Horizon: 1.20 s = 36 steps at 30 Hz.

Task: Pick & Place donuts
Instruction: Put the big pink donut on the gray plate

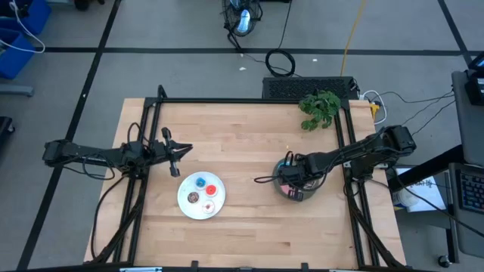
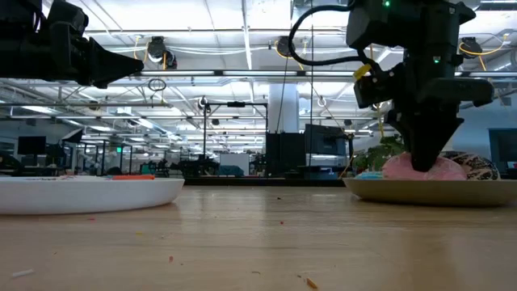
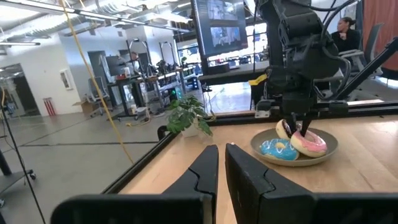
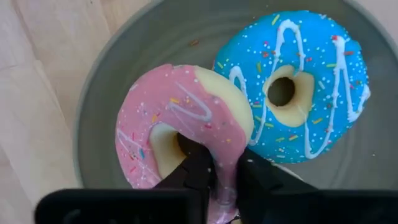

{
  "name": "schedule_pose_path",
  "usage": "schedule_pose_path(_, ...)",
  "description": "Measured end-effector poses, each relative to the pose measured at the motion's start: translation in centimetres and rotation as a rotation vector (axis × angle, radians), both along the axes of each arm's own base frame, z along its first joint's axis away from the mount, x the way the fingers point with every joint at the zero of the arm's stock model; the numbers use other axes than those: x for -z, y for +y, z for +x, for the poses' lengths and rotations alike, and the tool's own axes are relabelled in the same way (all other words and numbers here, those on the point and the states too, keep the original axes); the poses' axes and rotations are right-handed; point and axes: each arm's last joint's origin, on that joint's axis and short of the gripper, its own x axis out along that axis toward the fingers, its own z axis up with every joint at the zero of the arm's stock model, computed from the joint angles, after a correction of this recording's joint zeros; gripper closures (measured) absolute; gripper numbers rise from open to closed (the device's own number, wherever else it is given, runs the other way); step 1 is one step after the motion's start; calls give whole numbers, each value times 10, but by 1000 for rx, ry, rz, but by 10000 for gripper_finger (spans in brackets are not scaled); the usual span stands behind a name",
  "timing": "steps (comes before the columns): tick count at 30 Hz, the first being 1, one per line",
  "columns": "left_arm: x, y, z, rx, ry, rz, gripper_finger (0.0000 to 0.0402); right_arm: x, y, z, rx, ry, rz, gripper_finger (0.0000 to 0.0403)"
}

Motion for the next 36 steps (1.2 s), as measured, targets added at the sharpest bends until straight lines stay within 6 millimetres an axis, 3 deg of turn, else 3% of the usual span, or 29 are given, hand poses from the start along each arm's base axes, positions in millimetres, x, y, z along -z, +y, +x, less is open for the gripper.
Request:
schedule_pose_path(7, 0, 0, 0, 11, -6, -21, 364, -7, 1, 3, -11, 3, -1, 260)
schedule_pose_path(12, -3, 0, 0, 5, -20, 28, 364, -10, 0, 0, -16, 47, -10, 219)
schedule_pose_path(22, -3, 0, 0, 0, -20, 32, 364, -10, -1, -6, -56, 116, -25, 207)
schedule_pose_path(28, -3, -2, 0, 69, -48, -75, 364, -11, -2, -7, -100, 119, -28, 202)
schedule_pose_path(36, -3, -2, 0, 74, -56, -81, 364, -30, -4, -16, -114, 50, -102, 169)
